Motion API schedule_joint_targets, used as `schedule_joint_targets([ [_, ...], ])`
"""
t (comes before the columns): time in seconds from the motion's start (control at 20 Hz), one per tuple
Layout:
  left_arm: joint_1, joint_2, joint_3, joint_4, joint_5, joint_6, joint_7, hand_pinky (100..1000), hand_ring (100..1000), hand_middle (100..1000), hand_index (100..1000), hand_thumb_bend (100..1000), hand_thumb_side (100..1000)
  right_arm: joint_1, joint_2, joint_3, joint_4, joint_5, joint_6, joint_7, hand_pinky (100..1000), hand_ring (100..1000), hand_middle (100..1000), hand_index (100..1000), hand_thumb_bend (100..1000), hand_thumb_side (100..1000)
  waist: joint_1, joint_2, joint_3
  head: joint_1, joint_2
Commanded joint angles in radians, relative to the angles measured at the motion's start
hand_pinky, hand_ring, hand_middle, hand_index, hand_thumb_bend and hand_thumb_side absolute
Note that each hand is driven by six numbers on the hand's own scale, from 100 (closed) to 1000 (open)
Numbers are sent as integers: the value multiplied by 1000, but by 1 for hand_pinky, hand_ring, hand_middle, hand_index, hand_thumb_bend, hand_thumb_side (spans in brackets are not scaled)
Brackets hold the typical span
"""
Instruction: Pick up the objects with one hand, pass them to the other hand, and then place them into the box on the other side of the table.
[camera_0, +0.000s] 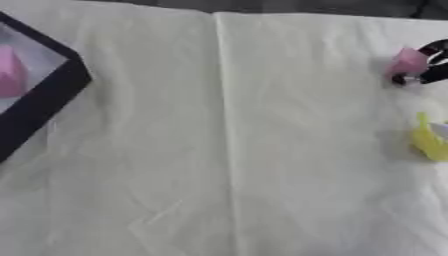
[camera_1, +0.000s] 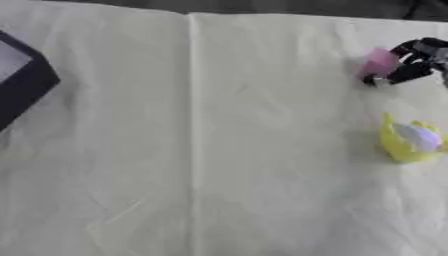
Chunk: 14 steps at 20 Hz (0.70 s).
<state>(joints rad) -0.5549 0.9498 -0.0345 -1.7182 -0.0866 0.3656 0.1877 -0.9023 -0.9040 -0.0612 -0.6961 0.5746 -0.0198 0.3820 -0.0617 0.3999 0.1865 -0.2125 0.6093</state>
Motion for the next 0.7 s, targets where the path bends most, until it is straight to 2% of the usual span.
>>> schedule_joint_targets([
  [0.05, -8, 42, 19, -10, -7, 1, 7, 721, 704, 689, 747, 395, 447, -13, -46, -6, -4, -5, 9, -7, 891, 889, 820, 849, 480, 347, 4, -18, 2, -2, -10],
  [0.15, -7, 42, 20, -10, -7, 1, 9, 721, 704, 688, 747, 393, 447, -14, -47, -6, 2, -1, 14, -2, 890, 886, 817, 846, 452, 300, 4, -18, 2, -2, -9],
  [0.2, -6, 42, 20, -10, -7, 2, 10, 721, 704, 688, 746, 391, 446, -14, -47, -7, 5, 0, 17, 2, 888, 876, 808, 839, 426, 237, 4, -19, 2, -2, -9],
  [0.3, -4, 42, 21, -10, -7, 3, 10, 721, 703, 687, 746, 388, 444, -16, -46, -9, 8, -3, 21, 9, 885, 863, 796, 828, 412, 181, 3, -20, 2, -2, -7],
  [0.55, -1, 41, 20, -7, -7, 6, 10, 721, 703, 687, 744, 382, 445, -17, -40, -8, -1, -22, 20, 13, 879, 841, 736, 781, 402, 120, 2, -26, 3, -1, -4],
  [0.7, 0, 41, 20, -6, -6, 7, 11, 721, 703, 686, 743, 380, 448, -15, -38, -6, -14, -31, 16, 0, 871, 818, 637, 710, 394, 100, 1, -32, 3, 0, 2],
])
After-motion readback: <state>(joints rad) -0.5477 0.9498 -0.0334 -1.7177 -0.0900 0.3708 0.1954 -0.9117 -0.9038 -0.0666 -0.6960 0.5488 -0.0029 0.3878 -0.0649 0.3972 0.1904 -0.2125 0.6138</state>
